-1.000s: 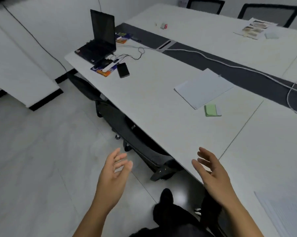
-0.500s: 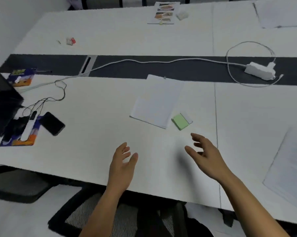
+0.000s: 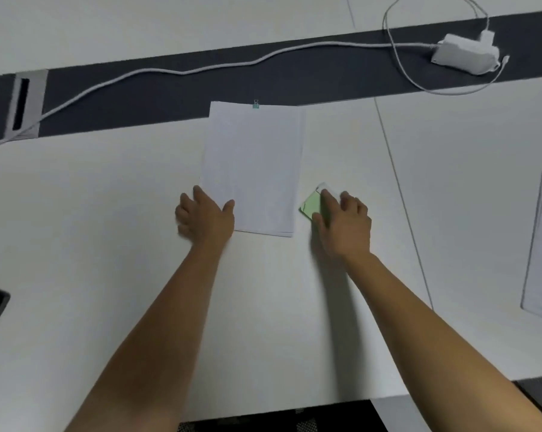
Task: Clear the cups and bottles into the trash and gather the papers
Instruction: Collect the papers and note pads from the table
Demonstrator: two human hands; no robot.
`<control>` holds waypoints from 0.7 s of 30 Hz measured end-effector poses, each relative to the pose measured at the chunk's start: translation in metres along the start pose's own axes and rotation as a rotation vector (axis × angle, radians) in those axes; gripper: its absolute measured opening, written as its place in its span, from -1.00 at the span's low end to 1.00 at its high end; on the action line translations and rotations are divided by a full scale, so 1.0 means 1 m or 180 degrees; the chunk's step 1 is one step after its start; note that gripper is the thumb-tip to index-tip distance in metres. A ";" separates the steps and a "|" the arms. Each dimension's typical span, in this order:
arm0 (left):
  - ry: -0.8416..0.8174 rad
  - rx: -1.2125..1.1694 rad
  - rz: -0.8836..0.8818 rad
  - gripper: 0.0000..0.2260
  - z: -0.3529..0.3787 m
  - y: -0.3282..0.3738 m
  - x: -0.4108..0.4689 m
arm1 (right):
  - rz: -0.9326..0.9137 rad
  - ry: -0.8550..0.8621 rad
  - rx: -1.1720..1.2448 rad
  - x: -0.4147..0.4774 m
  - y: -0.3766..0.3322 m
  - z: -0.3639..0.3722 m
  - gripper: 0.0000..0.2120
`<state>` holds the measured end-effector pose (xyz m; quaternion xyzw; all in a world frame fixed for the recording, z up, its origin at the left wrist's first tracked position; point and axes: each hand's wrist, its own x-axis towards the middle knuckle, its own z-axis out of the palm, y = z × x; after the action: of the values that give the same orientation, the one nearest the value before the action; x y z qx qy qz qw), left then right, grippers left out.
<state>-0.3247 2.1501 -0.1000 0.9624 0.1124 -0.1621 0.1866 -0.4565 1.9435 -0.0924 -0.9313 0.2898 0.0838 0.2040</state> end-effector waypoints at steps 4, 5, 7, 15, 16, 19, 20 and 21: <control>-0.0144 -0.0704 0.0019 -0.23 -0.005 0.008 -0.005 | 0.0404 0.0003 0.0461 -0.005 0.006 -0.002 -0.33; -0.0251 -0.0753 -0.0051 -0.24 -0.008 0.007 -0.008 | 0.0608 -0.0092 0.0626 -0.006 0.008 -0.005 -0.26; -0.0473 -0.1038 -0.0223 -0.30 -0.014 -0.001 -0.015 | 0.0979 -0.0214 0.0924 -0.010 0.012 -0.011 -0.19; -0.0625 -0.1852 -0.0491 -0.68 -0.014 -0.053 -0.101 | 0.1461 -0.0354 0.1283 -0.077 0.020 0.005 -0.47; -0.0619 -0.1995 -0.0475 -0.72 -0.015 -0.062 -0.112 | 0.1491 -0.0331 0.1357 -0.089 0.020 0.008 -0.48; -0.0614 -0.1915 -0.0037 -0.75 -0.030 -0.089 -0.144 | 0.1691 -0.0253 0.2149 -0.132 0.014 0.000 -0.63; -0.0614 -0.1871 0.0108 -0.76 -0.039 -0.094 -0.154 | 0.1748 -0.0205 0.2526 -0.149 0.011 -0.007 -0.69; -0.0607 -0.1897 0.0216 -0.77 -0.049 -0.098 -0.165 | 0.1754 -0.0136 0.2824 -0.168 0.009 -0.016 -0.73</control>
<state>-0.4907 2.2322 -0.0300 0.8491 0.1047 -0.2052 0.4755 -0.5985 2.0151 -0.0349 -0.6426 0.5276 0.0225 0.5551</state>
